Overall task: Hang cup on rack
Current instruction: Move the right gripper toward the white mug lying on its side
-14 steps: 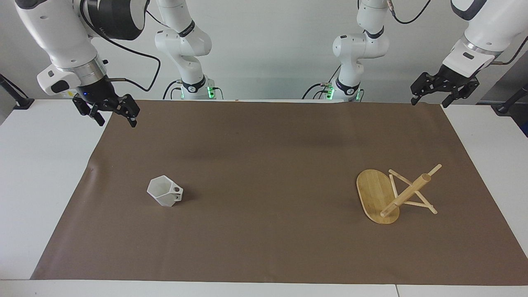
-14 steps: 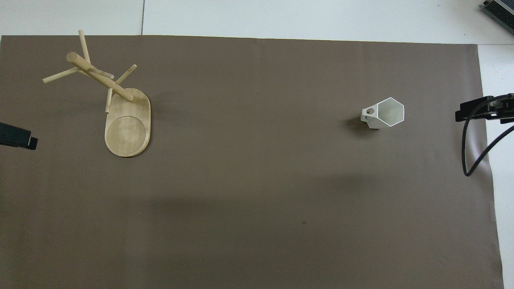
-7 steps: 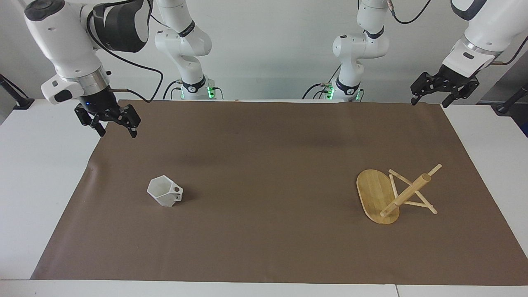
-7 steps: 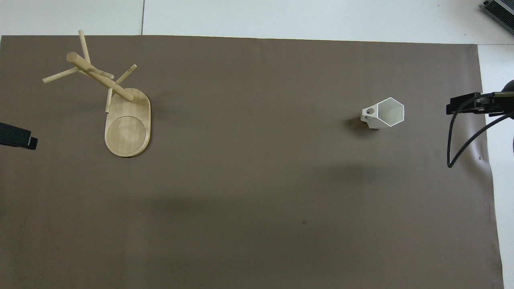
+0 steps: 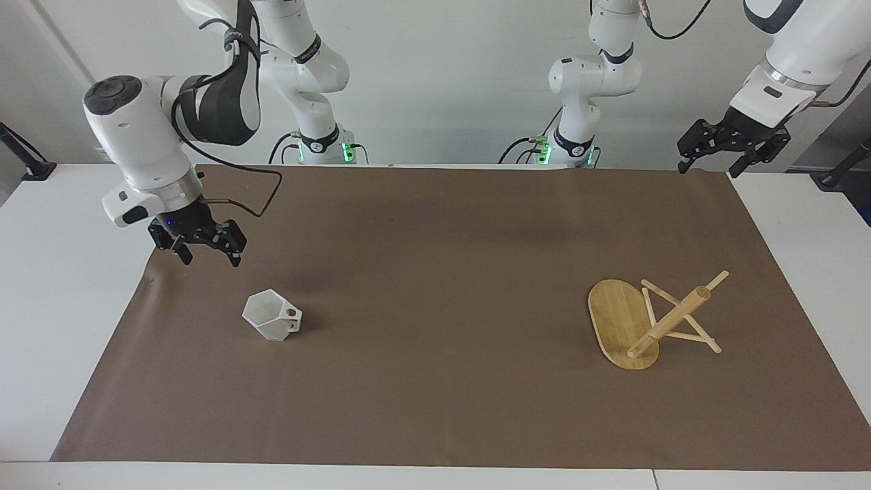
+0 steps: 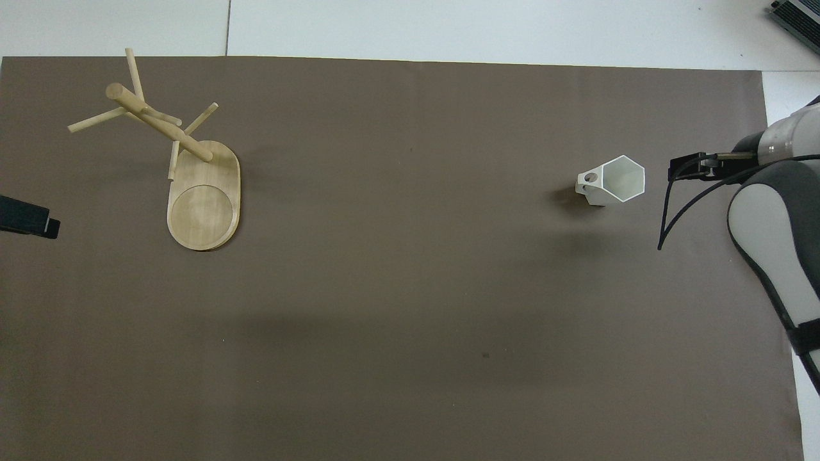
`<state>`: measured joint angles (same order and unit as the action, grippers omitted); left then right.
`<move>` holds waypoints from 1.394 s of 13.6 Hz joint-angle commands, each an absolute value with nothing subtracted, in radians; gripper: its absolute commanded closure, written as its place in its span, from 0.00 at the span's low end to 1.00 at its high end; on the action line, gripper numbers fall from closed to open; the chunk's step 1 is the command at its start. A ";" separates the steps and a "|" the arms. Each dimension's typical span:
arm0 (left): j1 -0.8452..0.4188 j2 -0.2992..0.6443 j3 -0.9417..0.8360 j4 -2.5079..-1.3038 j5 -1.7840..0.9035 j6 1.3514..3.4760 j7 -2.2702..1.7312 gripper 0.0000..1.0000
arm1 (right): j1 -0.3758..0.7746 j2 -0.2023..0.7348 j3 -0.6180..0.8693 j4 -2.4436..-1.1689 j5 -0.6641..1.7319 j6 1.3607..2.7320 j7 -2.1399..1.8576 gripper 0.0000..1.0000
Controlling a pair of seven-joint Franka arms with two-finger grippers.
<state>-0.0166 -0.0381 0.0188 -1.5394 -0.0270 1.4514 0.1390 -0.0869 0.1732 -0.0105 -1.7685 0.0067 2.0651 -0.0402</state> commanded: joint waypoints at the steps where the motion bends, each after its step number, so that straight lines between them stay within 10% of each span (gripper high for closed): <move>1: -0.015 -0.057 0.015 -1.563 -0.012 1.468 0.147 0.00 | -0.094 0.219 -0.003 -1.775 0.014 2.143 -0.017 0.00; 19: -0.017 -0.058 0.015 -1.563 -0.012 1.451 0.135 0.00 | -0.083 0.333 0.021 -1.813 0.015 2.275 0.025 0.00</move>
